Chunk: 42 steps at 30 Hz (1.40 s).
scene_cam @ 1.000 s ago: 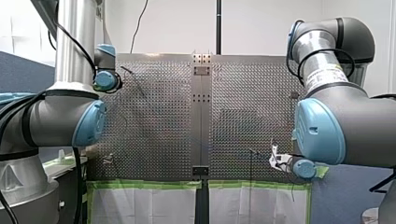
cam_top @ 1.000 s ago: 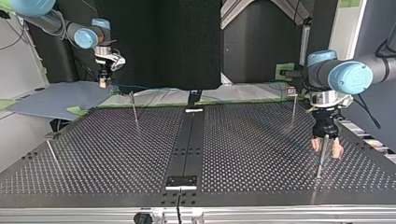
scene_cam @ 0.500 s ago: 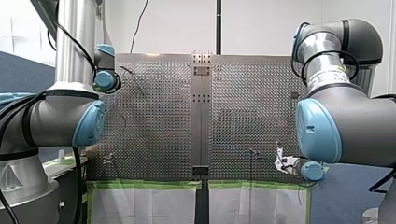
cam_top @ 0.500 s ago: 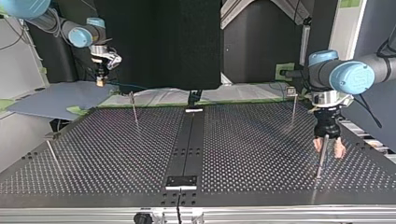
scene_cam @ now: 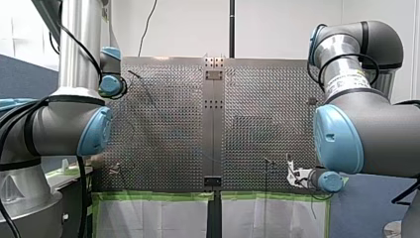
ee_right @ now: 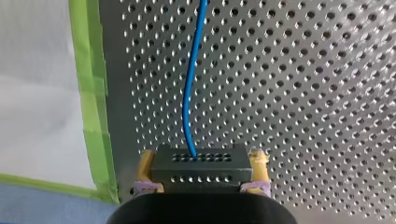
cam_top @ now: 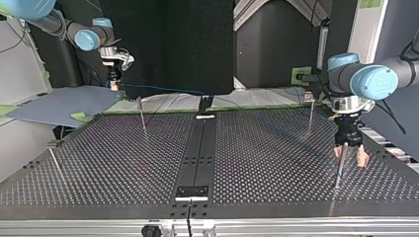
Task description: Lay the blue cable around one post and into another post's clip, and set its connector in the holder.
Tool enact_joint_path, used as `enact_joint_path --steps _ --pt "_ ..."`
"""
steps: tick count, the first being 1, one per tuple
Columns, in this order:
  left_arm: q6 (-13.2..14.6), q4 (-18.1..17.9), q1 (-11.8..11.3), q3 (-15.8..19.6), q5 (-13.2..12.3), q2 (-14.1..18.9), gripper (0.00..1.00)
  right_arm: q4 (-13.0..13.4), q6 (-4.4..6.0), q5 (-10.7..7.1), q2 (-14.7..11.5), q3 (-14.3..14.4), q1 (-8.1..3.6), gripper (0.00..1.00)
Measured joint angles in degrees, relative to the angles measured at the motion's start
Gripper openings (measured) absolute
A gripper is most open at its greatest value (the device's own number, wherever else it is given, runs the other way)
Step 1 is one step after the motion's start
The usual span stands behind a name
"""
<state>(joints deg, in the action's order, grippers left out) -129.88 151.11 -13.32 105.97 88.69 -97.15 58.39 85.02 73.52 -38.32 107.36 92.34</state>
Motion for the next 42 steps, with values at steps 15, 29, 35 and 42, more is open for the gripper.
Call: enact_joint_path --steps 15,29,35,42 --pt "-5.32 2.43 1.55 0.04 -1.91 0.06 1.0 0.99 3.44 0.55 0.03 -0.12 0.38 0.0" --pt "-4.31 7.52 2.13 2.52 3.07 4.24 1.0 1.26 5.19 0.59 0.01 -0.12 0.68 0.0" --pt "-0.94 10.51 1.85 2.6 6.37 7.67 1.0 1.16 5.61 0.74 0.02 -0.16 0.69 0.0" --pt "3.12 14.57 1.61 -0.75 10.38 11.74 1.0 1.29 6.21 0.76 0.03 -0.15 0.69 0.0"
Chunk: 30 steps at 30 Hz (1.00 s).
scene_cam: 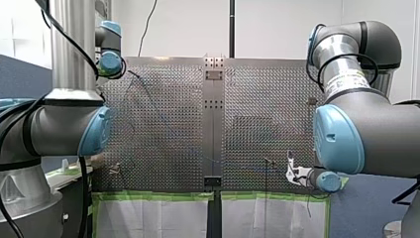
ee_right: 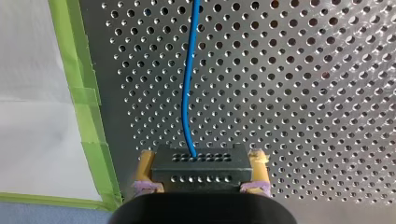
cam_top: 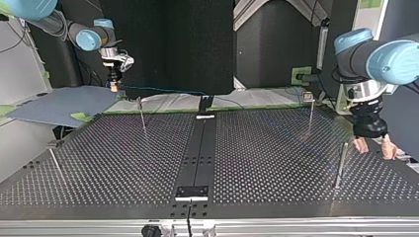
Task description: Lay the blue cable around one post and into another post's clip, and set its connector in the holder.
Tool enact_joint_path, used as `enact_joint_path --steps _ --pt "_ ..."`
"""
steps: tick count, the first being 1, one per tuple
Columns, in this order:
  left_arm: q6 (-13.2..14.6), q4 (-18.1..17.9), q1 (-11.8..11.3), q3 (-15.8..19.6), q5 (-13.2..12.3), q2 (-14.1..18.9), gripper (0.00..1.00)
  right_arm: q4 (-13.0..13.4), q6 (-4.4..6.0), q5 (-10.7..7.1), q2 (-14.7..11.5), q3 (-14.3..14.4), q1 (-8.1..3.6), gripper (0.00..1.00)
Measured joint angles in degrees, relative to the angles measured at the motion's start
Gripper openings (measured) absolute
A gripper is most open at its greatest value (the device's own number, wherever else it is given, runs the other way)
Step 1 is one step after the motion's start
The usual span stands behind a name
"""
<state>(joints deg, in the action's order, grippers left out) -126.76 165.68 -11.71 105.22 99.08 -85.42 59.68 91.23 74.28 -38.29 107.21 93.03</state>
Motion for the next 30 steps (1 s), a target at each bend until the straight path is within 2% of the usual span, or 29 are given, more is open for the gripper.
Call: enact_joint_path --steps 5,13,16,22,30 --pt "3.09 3.06 0.19 -3.08 3.09 2.52 1.0 -0.04 0.03 0.01 0.0 0.0 0.0 0.0" --pt "7.29 7.29 0.71 -7.27 6.1 3.04 1.0 0.09 0.24 0.06 0.0 -0.02 -0.01 0.0" --pt "8.92 8.92 1.15 -8.65 5.8 3.04 1.0 0.2 0.38 0.08 0.0 -0.06 -0.01 0.0" --pt "12.58 12.58 1.97 -9.46 3.41 3.04 1.0 0.13 0.45 0.05 0.0 -0.22 0.0 0.0" --pt "17.54 17.52 2.61 -9.49 2.82 3.06 1.0 0.21 0.46 0.07 0.0 -0.27 -0.07 0.0"
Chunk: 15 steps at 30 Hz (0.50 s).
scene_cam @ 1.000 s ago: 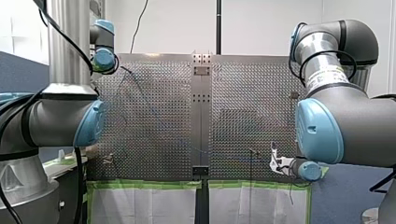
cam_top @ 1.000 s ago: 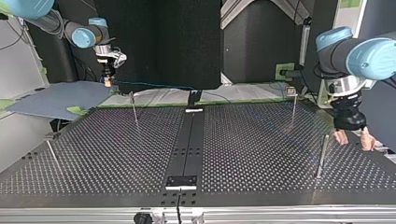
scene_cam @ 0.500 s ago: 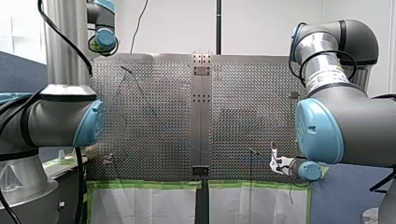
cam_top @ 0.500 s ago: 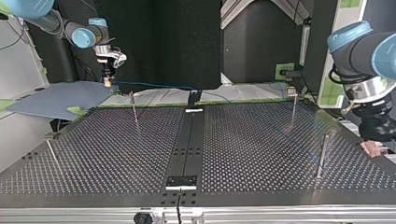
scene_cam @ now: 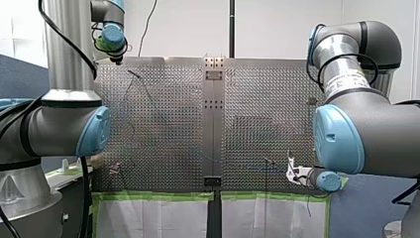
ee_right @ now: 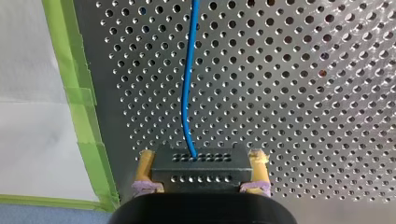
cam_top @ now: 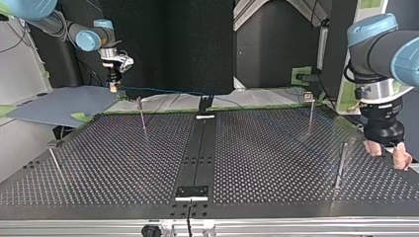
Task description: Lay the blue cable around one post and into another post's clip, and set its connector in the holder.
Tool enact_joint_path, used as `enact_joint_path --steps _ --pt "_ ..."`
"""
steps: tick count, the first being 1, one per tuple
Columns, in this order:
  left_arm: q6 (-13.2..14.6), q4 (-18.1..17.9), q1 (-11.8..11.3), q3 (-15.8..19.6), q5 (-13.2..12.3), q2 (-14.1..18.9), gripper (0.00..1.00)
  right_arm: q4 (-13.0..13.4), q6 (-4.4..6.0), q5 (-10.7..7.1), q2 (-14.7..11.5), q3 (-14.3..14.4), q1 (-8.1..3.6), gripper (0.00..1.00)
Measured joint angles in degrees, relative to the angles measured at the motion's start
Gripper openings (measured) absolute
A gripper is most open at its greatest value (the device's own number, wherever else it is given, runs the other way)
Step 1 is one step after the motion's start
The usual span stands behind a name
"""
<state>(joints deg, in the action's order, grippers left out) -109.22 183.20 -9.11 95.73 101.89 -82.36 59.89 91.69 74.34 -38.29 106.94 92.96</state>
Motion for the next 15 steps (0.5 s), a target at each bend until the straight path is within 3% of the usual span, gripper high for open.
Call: enact_joint_path --steps 8,15 --pt "4.75 4.42 0.16 -0.02 -0.12 -0.01 1.0 -0.02 0.0 0.02 0.0 -0.01 -0.1 0.0" --pt "8.71 5.04 0.44 0.01 -0.34 -0.02 1.0 0.03 0.0 0.02 0.0 -0.01 -0.05 0.0"
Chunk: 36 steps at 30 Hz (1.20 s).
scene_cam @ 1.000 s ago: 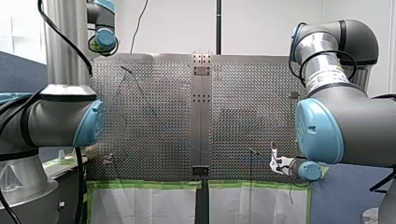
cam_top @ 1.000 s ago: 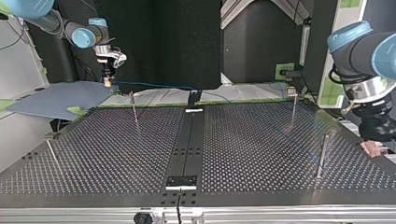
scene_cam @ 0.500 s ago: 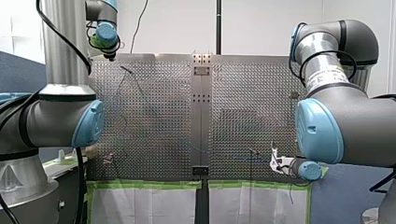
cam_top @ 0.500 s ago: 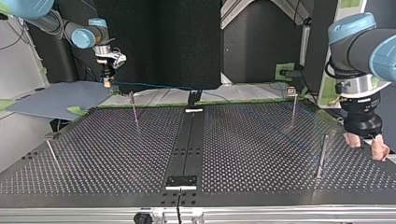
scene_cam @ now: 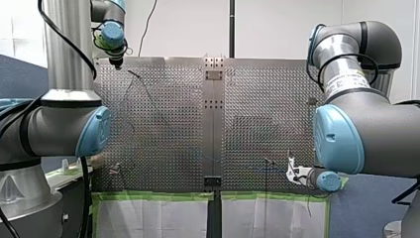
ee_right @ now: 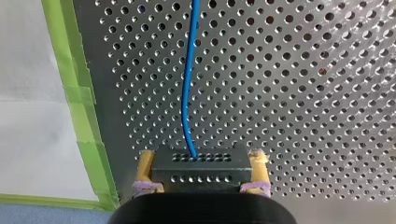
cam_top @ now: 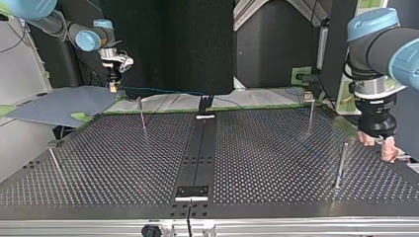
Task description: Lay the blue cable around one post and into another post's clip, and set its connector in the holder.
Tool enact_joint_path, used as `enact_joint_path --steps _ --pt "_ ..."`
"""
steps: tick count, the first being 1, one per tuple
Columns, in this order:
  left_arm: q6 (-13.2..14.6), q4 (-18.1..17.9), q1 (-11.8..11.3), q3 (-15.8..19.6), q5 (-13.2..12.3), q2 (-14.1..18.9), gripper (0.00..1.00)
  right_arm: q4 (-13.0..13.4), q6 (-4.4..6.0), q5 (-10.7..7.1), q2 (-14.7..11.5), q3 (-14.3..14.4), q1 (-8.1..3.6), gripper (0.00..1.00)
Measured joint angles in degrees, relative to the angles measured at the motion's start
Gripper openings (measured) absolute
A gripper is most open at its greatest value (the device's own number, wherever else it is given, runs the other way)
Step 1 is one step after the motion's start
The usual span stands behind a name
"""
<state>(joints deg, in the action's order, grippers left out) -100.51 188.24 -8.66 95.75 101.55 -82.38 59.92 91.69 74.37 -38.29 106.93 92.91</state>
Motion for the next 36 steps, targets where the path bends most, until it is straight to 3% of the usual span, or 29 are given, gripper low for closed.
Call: enact_joint_path --steps 29,36 --pt "17.22 -0.67 0.25 0.02 -2.19 0.08 1.0 -0.04 -0.03 -0.01 0.0 -0.05 0.13 0.0" --pt "19.61 -0.89 0.24 0.01 -2.2 0.08 1.0 -0.26 -0.16 0.0 0.0 -0.07 0.13 0.0"
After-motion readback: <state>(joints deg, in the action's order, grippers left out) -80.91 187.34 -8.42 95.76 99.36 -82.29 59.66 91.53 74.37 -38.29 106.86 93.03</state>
